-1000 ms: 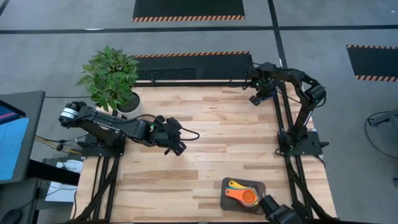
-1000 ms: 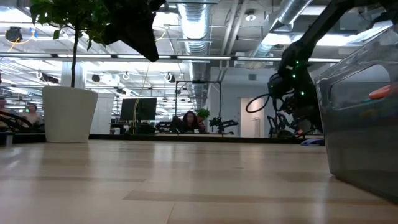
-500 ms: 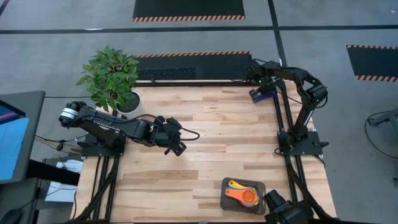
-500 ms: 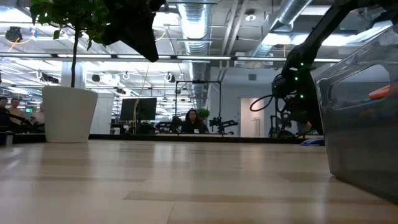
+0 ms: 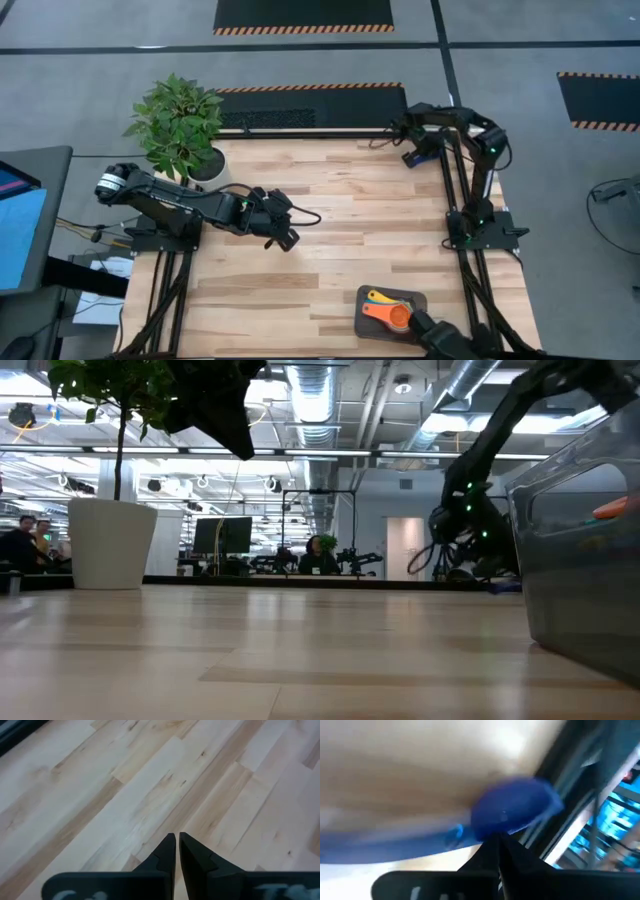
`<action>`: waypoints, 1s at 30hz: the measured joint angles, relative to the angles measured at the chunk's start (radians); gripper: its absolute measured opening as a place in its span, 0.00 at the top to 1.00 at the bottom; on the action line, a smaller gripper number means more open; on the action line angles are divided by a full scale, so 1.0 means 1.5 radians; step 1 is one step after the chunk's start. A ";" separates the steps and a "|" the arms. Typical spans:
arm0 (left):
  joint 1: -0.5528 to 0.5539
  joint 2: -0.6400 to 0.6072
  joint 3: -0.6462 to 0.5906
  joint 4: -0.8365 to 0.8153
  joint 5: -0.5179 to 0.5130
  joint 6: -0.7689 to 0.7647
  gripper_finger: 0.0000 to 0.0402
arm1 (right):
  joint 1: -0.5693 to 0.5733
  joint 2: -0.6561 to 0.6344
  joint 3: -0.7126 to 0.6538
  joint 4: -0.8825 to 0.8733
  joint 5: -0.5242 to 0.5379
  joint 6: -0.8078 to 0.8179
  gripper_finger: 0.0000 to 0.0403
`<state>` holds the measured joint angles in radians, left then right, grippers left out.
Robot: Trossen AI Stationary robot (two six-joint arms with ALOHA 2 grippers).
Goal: Nest measuring cups in basket
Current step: Move the dark blue measuring cup on the center of the table
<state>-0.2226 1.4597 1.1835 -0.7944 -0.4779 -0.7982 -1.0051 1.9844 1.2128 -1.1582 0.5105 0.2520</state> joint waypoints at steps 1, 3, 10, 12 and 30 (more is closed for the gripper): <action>0.000 0.000 0.000 0.000 0.002 0.000 0.97 | 0.006 0.018 0.007 -0.020 0.000 -0.003 0.96; 0.000 0.000 0.000 0.000 0.002 0.000 0.97 | 0.021 0.054 0.019 -0.047 0.018 -0.004 0.98; 0.000 0.000 0.000 0.000 0.002 -0.005 0.97 | 0.045 0.034 0.032 0.018 -0.032 -0.051 0.97; 0.000 0.000 0.000 0.000 0.002 -0.006 0.97 | 0.046 0.018 0.032 0.021 -0.036 -0.056 0.96; 0.000 0.000 0.000 0.000 -0.001 0.020 0.97 | 0.003 -0.106 0.032 0.011 -0.062 -0.086 0.99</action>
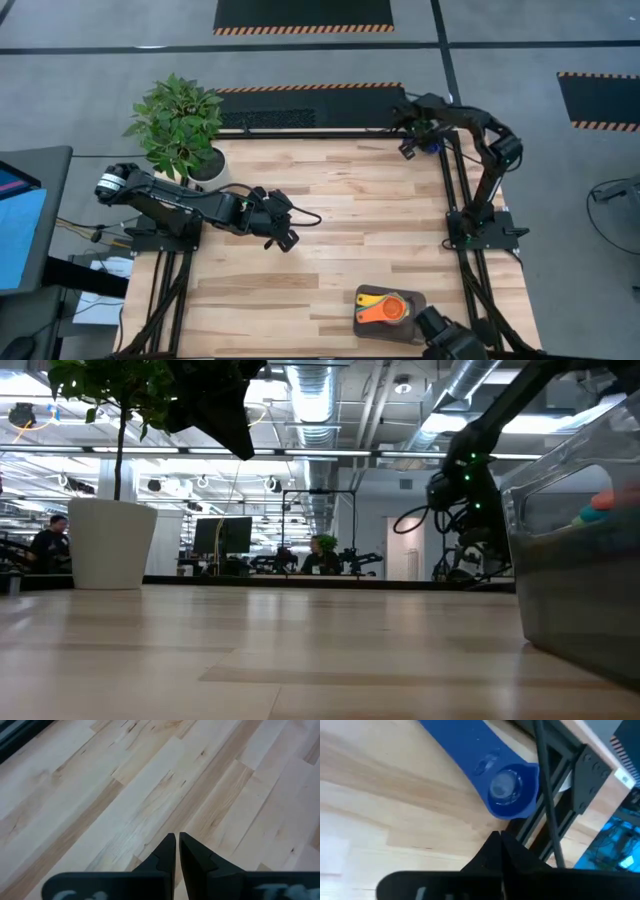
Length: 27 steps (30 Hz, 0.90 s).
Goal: Nest measuring cups in basket
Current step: Move the dark blue measuring cup on the center of the table
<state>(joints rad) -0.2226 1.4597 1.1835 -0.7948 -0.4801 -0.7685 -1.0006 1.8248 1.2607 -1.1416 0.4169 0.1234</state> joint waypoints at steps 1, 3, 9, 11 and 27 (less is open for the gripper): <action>0.000 0.000 0.000 0.000 0.000 0.000 0.97 | -0.007 0.000 0.000 0.001 -0.005 0.000 0.99; 0.000 0.000 0.000 0.000 0.000 -0.001 0.97 | -0.017 0.001 0.000 0.009 -0.005 0.001 0.99; 0.000 0.000 0.000 0.000 -0.002 -0.008 0.97 | -0.034 0.040 0.000 0.036 -0.001 0.011 0.96; 0.000 0.000 0.000 0.000 -0.002 -0.017 0.97 | -0.034 0.059 -0.004 0.040 0.001 0.000 0.97; 0.000 0.000 0.000 0.000 -0.002 -0.034 0.97 | -0.034 0.084 0.000 0.079 0.018 -0.026 0.98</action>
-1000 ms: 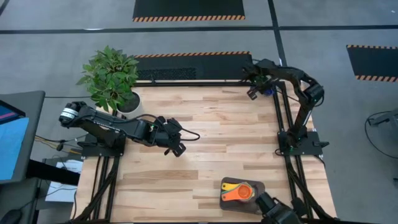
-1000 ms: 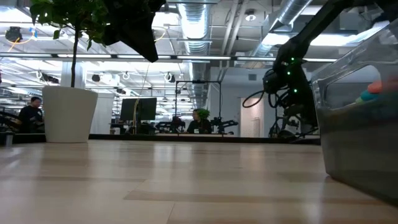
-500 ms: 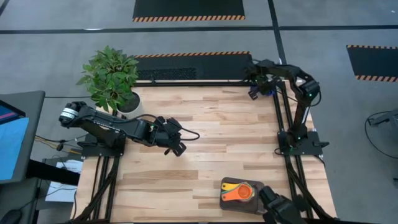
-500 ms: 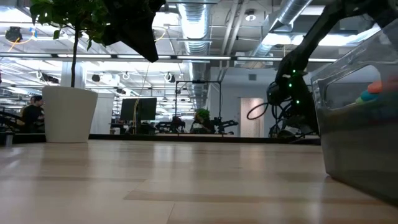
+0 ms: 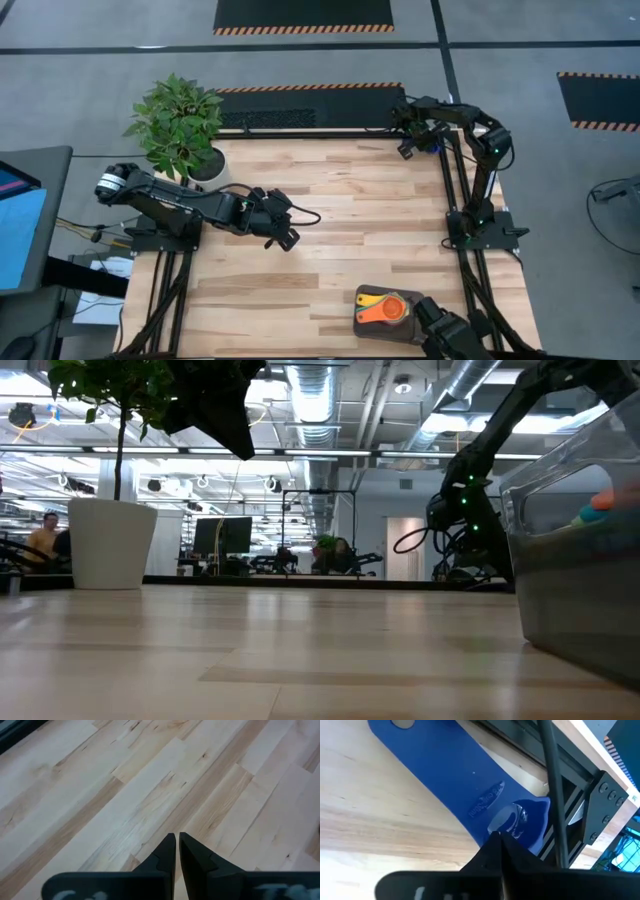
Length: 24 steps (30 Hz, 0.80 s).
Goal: Nest measuring cups in basket
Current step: Move the dark blue measuring cup on the center of the table
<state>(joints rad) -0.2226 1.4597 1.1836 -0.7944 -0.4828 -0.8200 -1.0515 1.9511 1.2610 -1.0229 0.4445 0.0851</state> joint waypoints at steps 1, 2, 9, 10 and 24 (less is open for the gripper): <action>0.000 0.000 0.000 0.000 0.000 0.000 0.97 | 0.000 0.000 0.000 -0.001 0.000 0.001 0.98; 0.000 0.000 0.000 0.000 0.000 0.000 0.97 | -0.001 0.000 0.000 -0.005 0.001 0.005 0.97; 0.000 0.000 0.000 0.000 0.001 -0.004 0.97 | -0.003 0.000 -0.004 -0.008 -0.002 -0.012 0.99; 0.000 0.000 0.000 0.000 0.001 -0.005 0.97 | -0.002 0.000 -0.004 -0.008 -0.010 -0.021 0.99; 0.000 0.000 0.000 0.000 0.001 -0.004 0.97 | 0.036 0.000 -0.004 0.008 -0.073 -0.139 0.99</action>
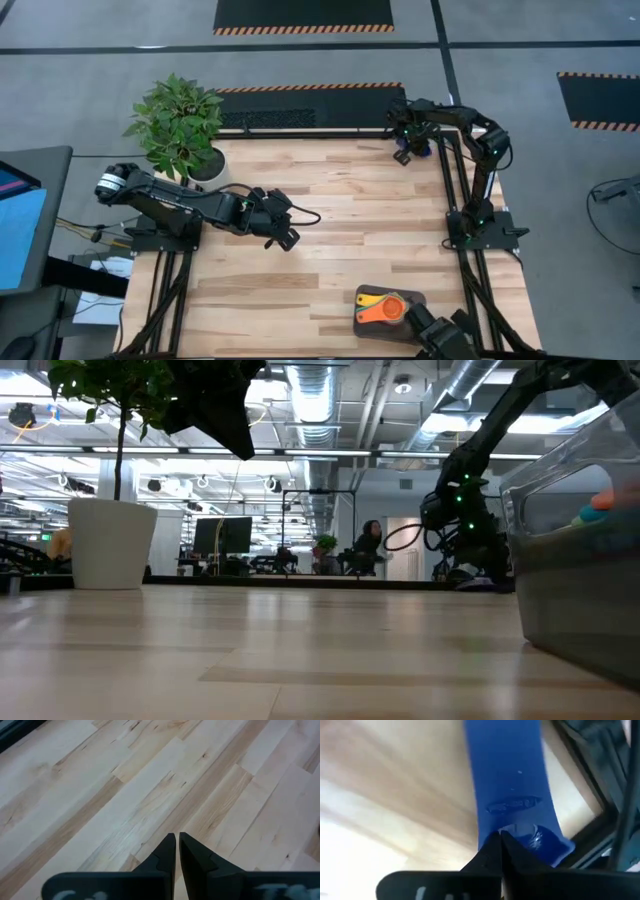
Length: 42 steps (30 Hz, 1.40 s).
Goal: Nest measuring cups in basket
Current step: Move the dark blue measuring cup on the center of the table
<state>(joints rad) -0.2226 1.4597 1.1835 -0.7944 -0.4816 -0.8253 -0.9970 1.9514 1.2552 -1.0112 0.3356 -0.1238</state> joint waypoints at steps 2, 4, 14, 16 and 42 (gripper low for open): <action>0.000 0.000 0.000 0.000 0.000 0.000 0.97 | 0.014 0.000 0.000 -0.004 0.000 -0.016 0.97; 0.000 0.000 0.000 0.000 0.000 0.000 0.97 | 0.028 0.000 0.000 -0.015 -0.005 -0.025 0.96; 0.000 0.000 0.000 0.000 0.000 0.006 0.97 | 0.107 0.000 0.000 -0.079 -0.082 -0.028 0.98; 0.000 0.000 0.000 0.000 0.000 0.006 0.97 | 0.129 0.000 0.000 -0.089 -0.088 -0.028 0.96; 0.000 0.000 0.000 -0.001 0.016 0.014 0.97 | 0.580 -0.128 -0.001 -0.109 -0.282 0.111 0.97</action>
<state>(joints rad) -0.2226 1.4597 1.1835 -0.7952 -0.4576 -0.8049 -0.1268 1.7598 1.2545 -1.1747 -0.0873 0.0426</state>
